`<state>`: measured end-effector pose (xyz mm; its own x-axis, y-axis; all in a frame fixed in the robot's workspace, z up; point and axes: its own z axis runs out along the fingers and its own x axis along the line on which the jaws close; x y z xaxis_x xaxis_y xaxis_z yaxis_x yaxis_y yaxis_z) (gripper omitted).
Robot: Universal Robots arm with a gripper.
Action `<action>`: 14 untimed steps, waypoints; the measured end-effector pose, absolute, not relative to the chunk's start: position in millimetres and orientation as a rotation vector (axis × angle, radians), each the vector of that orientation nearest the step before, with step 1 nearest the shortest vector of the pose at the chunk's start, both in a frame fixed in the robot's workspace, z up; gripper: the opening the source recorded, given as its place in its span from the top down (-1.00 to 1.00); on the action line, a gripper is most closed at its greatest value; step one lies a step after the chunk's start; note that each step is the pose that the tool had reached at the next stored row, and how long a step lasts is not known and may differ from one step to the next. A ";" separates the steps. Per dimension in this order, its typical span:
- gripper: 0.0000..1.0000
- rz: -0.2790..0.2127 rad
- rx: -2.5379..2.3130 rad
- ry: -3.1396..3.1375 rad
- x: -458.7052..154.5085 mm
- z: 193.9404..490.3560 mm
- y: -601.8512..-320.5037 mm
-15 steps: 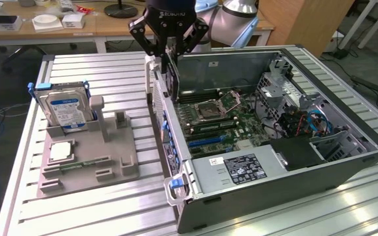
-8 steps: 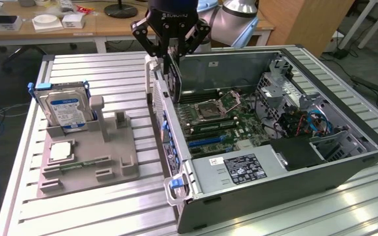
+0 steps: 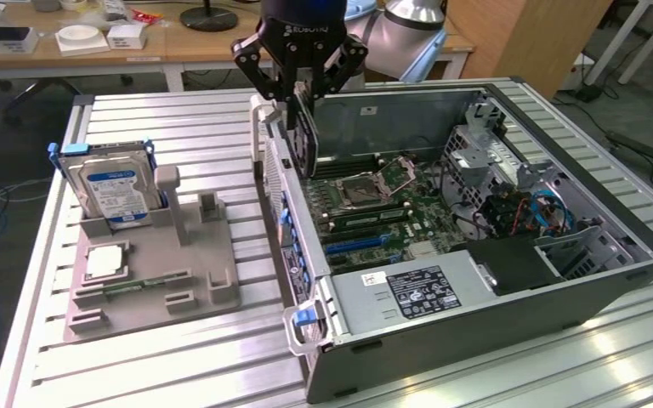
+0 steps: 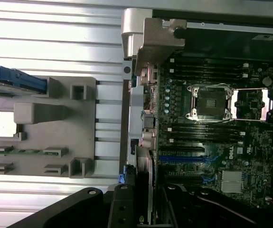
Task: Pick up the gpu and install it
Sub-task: 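Pick up the gpu and move the gpu toward the slot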
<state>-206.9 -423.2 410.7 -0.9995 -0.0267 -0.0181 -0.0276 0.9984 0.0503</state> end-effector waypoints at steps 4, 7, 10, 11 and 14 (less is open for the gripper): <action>0.47 0.079 -0.042 3.122 -204.2 409.4 -423.2; 0.47 0.079 -0.042 3.120 -201.5 408.1 -423.2; 0.47 0.079 -0.042 3.118 -198.3 406.8 -423.2; 0.47 0.079 -0.042 3.118 -197.2 406.5 -423.2; 0.47 0.079 -0.043 3.116 -193.7 405.5 -423.2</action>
